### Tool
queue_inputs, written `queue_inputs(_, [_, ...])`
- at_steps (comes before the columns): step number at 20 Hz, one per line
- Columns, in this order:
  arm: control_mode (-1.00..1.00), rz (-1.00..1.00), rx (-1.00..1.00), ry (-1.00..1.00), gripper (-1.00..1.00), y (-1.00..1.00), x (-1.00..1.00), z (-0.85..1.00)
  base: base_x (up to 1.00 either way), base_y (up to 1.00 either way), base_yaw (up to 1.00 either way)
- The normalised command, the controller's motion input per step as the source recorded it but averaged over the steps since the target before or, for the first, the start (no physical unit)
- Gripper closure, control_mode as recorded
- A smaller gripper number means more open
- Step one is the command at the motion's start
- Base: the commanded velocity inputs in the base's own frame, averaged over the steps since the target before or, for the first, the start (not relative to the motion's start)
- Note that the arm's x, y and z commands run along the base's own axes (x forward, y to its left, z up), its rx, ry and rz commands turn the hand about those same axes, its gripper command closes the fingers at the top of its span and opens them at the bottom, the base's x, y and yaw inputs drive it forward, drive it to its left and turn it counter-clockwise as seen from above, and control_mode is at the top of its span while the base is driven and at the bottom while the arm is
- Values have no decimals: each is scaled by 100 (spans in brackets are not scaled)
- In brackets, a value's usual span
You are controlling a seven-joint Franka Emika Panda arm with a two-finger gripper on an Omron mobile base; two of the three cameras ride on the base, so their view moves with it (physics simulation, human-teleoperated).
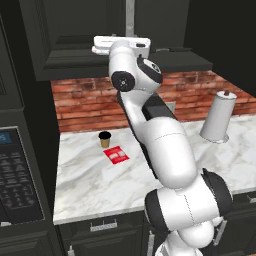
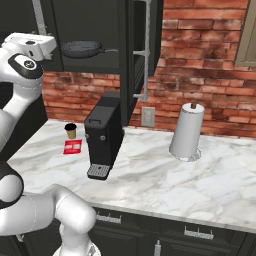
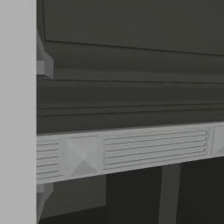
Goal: Pick the pan from the cabinet and place it on the stove. Then turn on the stove burner for the pan.
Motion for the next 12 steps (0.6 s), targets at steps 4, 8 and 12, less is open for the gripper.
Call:
queue_inputs(4, [-100, 0, 0, 3, 100, 10, 7, -1, 0, 0, 0])
queue_inputs(8, [-100, 0, 0, 1, 100, 7, 1, 0, 0, 0, 0])
queue_inputs(12, [-100, 0, 0, 2, 100, 18, -18, 0, 0, 0, 0])
